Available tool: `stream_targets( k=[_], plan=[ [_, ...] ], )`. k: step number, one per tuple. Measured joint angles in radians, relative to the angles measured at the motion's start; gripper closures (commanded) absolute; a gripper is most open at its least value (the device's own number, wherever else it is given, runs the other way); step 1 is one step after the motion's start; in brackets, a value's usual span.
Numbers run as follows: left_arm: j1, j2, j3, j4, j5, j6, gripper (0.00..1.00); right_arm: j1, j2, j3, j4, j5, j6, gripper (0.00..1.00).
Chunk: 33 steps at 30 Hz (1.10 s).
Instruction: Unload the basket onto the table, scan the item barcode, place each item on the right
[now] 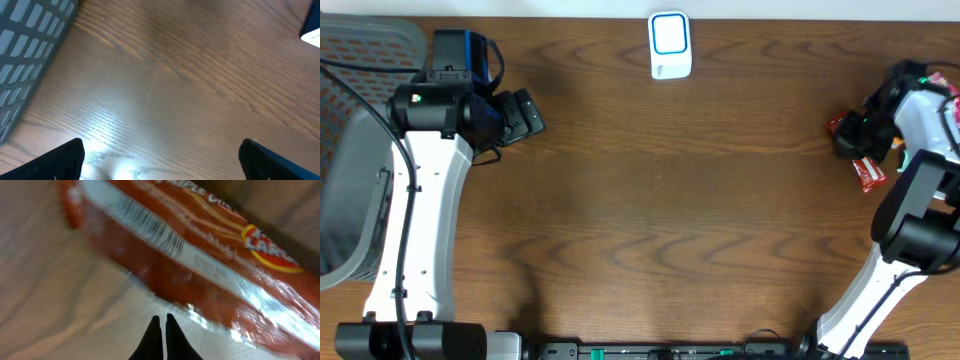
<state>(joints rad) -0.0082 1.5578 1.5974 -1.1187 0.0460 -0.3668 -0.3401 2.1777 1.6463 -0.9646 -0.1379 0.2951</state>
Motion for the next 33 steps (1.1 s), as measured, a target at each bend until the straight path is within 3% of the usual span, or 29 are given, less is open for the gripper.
stream_targets(
  k=[17, 27, 33],
  plan=[
    [0.000, 0.000, 0.000, 0.000, 0.000, 0.000, 0.02, -0.016, -0.002, -0.074, 0.237, 0.183, 0.018, 0.99],
    [0.000, 0.000, 0.000, 0.000, 0.000, 0.000, 0.02, -0.016, -0.006, -0.076, 0.169, 0.185, 0.008, 0.95],
    [0.000, 0.000, 0.000, 0.000, 0.000, 0.000, 0.02, -0.018, -0.009, -0.075, 0.055, 0.298, 0.062, 0.98]
  ],
)
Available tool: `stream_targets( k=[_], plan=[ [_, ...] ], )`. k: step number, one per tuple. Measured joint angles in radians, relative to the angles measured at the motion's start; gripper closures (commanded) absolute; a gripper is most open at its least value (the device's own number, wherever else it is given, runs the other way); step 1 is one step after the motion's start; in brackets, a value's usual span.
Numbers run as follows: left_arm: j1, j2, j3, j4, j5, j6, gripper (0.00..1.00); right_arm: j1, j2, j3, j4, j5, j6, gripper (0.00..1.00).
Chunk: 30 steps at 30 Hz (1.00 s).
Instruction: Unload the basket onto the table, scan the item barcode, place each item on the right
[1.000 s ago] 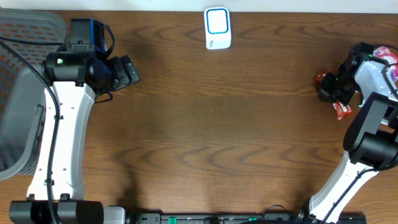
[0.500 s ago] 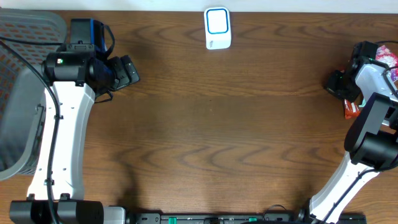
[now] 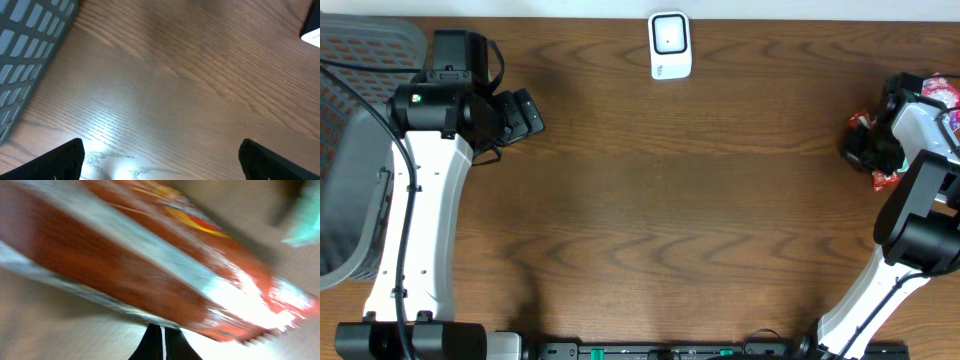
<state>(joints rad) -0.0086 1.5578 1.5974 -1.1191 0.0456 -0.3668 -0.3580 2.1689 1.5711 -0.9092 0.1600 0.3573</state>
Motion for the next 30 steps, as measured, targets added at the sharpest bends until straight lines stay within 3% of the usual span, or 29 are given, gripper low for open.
stream_targets(
  k=[13, 24, 26, 27, 28, 30],
  plan=[
    [0.000, 0.000, 0.000, 0.000, 0.000, 0.000, 0.02, -0.009, 0.000, -0.005, 0.084, 0.132, 0.051, 0.95],
    [0.000, 0.000, 0.000, 0.000, 0.000, 0.000, 0.02, -0.008, -0.044, -0.010, 0.031, -0.059, 0.050, 0.83],
    [0.000, 0.000, 0.000, 0.000, 0.000, 0.000, 0.02, -0.008, -0.096, -0.012, 0.018, -0.094, 0.053, 0.63],
    [0.000, 0.000, 0.000, 0.000, 0.000, 0.000, 0.02, -0.008, -0.134, -0.012, 0.012, -0.113, 0.051, 0.36],
    [0.000, 0.000, 0.000, 0.000, 0.000, 0.000, 0.02, -0.008, -0.168, -0.012, 0.002, -0.126, 0.052, 0.01],
    [0.000, 0.000, 0.000, 0.000, 0.000, 0.000, 0.02, -0.008, -0.257, -0.012, -0.018, -0.158, 0.050, 0.01]
  ],
)
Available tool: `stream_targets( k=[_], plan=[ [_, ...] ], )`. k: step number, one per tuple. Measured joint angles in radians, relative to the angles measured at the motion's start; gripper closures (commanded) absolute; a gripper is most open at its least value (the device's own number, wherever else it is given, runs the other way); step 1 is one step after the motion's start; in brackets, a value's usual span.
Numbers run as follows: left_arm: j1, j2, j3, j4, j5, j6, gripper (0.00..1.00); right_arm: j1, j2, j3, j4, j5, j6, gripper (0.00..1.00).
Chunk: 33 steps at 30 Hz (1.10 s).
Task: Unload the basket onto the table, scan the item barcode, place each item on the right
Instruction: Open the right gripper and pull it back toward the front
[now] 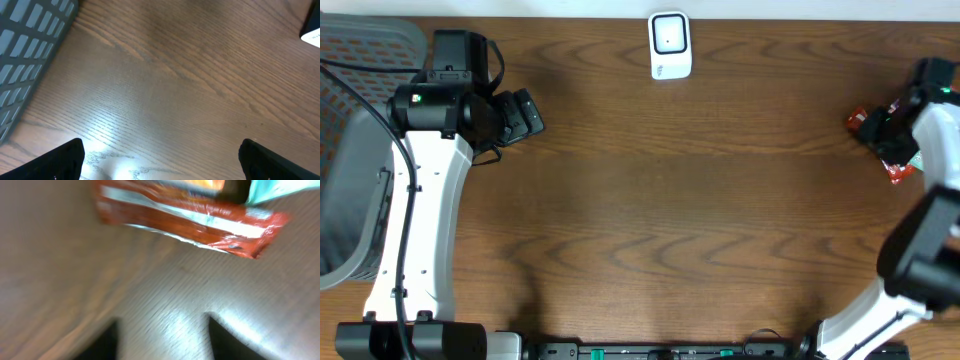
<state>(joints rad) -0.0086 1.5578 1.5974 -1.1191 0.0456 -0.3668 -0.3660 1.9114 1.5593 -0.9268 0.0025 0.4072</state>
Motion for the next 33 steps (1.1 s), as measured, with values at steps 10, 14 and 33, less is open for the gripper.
stream_targets(
  k=[10, 14, 33],
  plan=[
    [0.000, 0.000, 0.000, 0.000, 0.000, 0.000, 0.02, 0.098, -0.366, -0.013, -0.112, -0.101, -0.030, 0.01],
    [0.000, 0.000, 0.000, 0.000, 0.000, 0.000, 0.02, 0.193, -0.479, -0.112, -0.080, -0.098, -0.034, 0.01],
    [0.000, 0.000, 0.000, 0.000, 0.000, 0.000, 0.02, 0.439, -1.181, -0.869, 0.384, -0.016, -0.037, 0.01]
  ],
)
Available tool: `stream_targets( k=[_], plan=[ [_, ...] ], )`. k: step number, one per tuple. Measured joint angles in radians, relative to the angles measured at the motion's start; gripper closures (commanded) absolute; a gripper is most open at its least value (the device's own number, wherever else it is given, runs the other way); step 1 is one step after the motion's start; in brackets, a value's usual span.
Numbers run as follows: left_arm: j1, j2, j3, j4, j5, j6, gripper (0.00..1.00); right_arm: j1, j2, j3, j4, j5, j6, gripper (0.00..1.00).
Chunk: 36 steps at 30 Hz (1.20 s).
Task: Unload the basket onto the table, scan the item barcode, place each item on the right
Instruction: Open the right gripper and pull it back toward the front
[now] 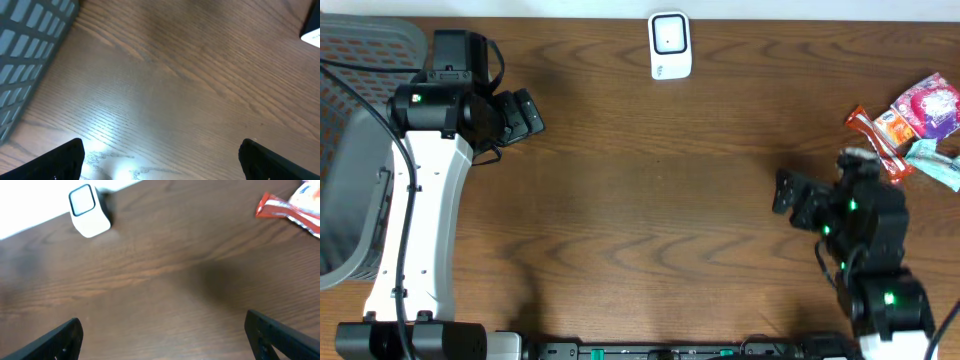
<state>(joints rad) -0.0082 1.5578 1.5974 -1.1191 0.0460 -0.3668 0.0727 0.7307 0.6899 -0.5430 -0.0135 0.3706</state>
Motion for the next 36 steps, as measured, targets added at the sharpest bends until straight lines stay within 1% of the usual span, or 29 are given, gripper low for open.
stream_targets(
  k=[4, 9, 14, 19, 22, 24, 27, 31, 36],
  plan=[
    [0.000, 0.000, 0.000, 0.000, 0.000, 0.000, 0.02, 0.000, -0.065, -0.064, 0.039, 0.033, 0.000, 0.01],
    [0.000, 0.000, 0.000, 0.000, 0.000, 0.000, 0.02, 0.000, -0.053, -0.093, 0.056, 0.137, 0.000, 0.01],
    [0.000, 0.000, 0.000, 0.000, 0.000, 0.000, 0.02, 0.000, -0.037, -0.097, 0.088, 0.181, 0.000, 0.01],
    [0.000, 0.000, 0.000, 0.000, 0.000, 0.000, 0.02, 0.000, -0.037, -0.100, 0.275, 0.237, 0.000, 0.01],
    [0.000, 0.000, 0.000, 0.000, 0.000, 0.000, 0.02, 0.000, -0.037, -0.101, 0.420, 0.281, 0.000, 0.01],
    [0.000, 0.000, 0.000, 0.000, 0.000, 0.000, 0.02, 0.000, -0.039, -0.101, 0.465, 0.289, 0.000, 0.01],
    [0.000, 0.000, 0.000, 0.000, 0.000, 0.000, 0.02, 0.000, -0.039, -0.101, 0.460, 0.296, 0.000, 0.01],
    [0.000, 0.000, 0.000, 0.000, 0.000, 0.000, 0.02, 0.000, -0.038, -0.102, 0.371, 0.300, 0.000, 0.01],
    [0.000, 0.000, 0.000, 0.000, 0.000, 0.000, 0.02, 0.000, -0.037, -0.103, 0.166, 0.301, 0.000, 0.01]
  ],
)
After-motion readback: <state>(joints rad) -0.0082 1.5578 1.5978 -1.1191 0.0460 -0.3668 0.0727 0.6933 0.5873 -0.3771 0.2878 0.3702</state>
